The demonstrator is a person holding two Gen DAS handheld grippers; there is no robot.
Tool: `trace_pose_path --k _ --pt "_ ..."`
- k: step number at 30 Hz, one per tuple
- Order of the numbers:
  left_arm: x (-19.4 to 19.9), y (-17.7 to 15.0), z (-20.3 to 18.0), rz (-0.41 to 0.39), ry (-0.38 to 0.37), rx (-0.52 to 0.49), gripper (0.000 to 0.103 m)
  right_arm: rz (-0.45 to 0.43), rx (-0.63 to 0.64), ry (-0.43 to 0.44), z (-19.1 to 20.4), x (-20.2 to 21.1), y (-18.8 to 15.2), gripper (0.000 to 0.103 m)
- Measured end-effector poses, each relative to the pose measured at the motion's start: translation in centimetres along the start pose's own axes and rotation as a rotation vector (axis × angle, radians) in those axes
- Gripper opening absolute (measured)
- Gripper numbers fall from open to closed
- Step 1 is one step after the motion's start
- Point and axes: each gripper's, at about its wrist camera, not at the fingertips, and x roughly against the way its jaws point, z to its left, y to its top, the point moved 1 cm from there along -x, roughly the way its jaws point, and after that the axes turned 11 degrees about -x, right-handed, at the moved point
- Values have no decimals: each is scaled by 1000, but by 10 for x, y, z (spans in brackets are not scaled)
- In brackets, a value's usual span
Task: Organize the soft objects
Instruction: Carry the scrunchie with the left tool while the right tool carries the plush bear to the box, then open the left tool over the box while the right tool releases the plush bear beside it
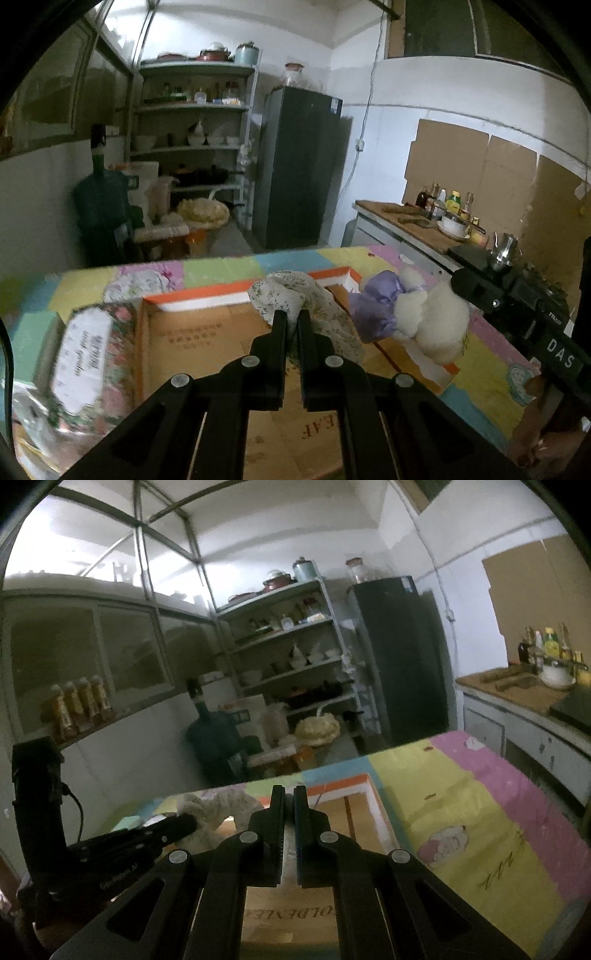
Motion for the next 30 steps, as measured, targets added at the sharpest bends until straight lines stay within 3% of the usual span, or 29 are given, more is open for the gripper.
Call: trace_pose_path --k 14,23,26,30 --pt "-40 -19 -10 137 -35 44 6 82 -69 -72 -40 -32 -18 5" --pt "-53 -28 -13 190 -18 41 7 116 -92 -99 -47 -40 -24 5" --pt "-53 -29 -12 191 -11 37 14 122 -99 -105 -49 -41 -25 7" --pt "-51 -28 -12 187 -5 31 35 127 -102 -108 -51 -40 -26 8"
